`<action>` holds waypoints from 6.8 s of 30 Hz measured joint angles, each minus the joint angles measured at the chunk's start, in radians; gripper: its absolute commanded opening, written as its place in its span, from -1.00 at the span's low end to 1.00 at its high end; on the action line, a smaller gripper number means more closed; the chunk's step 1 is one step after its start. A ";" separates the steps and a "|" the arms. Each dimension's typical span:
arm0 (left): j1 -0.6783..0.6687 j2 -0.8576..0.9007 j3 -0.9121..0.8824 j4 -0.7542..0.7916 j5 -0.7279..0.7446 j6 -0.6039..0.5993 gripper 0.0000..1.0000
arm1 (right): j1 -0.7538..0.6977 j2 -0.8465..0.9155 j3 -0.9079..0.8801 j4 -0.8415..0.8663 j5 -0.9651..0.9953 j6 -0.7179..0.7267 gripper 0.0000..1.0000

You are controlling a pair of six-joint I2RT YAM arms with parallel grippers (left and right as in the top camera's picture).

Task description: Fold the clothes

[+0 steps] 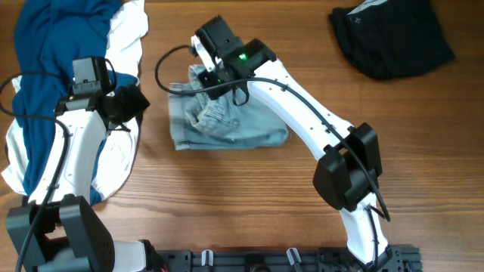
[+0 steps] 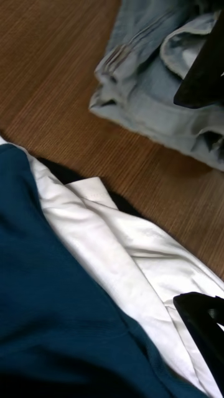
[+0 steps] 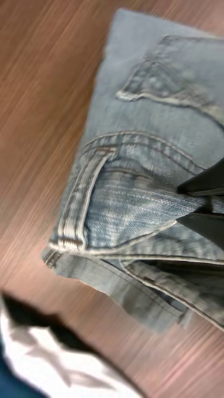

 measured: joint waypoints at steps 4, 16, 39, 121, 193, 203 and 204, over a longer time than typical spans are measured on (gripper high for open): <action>0.000 0.000 0.000 0.000 0.000 0.000 0.89 | 0.002 0.040 0.000 0.032 -0.082 0.017 0.72; 0.000 0.000 0.000 -0.006 0.000 0.000 0.90 | -0.150 -0.022 -0.002 -0.214 -0.137 0.003 0.21; 0.000 0.000 0.000 -0.014 0.001 0.000 0.92 | -0.343 -0.006 -0.433 0.128 -0.121 0.022 0.33; 0.000 0.000 0.000 0.014 0.004 0.007 0.99 | -0.422 -0.114 -0.158 0.025 0.087 -0.211 -0.92; 0.000 0.009 0.000 0.087 0.007 -0.005 1.00 | -0.853 0.229 0.204 0.311 0.151 0.154 -0.91; 0.000 0.009 0.000 0.082 0.007 -0.005 1.00 | -0.815 0.385 0.204 0.353 0.137 0.151 -0.73; 0.000 0.009 0.000 0.082 0.007 -0.005 1.00 | -0.815 0.385 0.204 0.339 0.134 0.151 -0.49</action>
